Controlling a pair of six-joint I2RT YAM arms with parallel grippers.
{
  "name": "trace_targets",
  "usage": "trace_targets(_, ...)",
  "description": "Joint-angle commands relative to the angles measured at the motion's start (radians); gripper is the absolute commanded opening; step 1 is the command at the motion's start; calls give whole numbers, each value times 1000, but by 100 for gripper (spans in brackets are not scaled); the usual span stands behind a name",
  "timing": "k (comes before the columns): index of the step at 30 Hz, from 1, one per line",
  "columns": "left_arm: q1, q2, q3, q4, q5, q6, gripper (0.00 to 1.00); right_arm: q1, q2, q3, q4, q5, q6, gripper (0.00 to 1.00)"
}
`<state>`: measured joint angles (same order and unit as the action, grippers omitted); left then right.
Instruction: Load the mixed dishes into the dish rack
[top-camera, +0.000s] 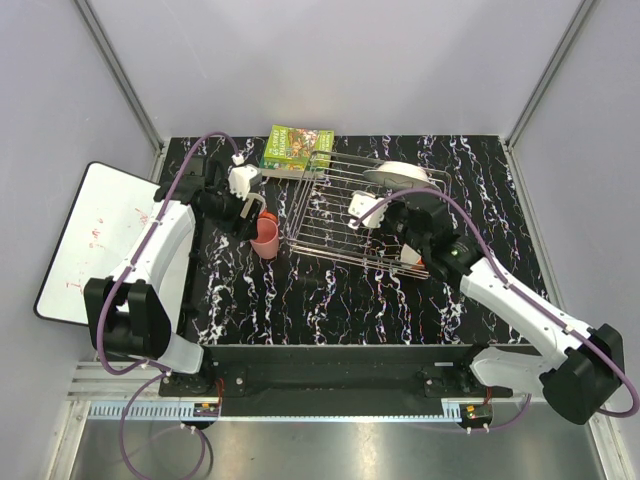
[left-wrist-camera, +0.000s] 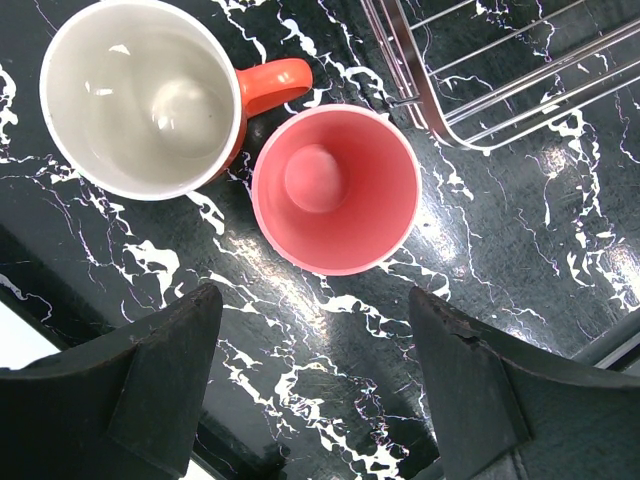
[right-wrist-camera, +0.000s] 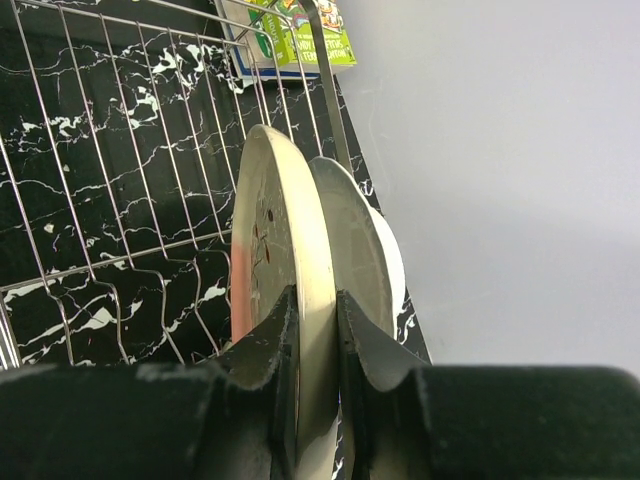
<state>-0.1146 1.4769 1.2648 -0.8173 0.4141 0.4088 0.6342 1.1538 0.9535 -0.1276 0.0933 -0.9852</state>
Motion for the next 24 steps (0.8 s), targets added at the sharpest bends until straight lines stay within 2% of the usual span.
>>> trace_targets(1,1,-7,-2,27,3,-15,79,-5,-65,-1,13,48,-20,0)
trace_targets(18,-10,20,25,29,25,-50,78,10,-137,-5,-32,13,-6,0)
trace_targets(24,-91,71,122,27,11,-93,78,15,-122,-28,-50,-1,-50,0)
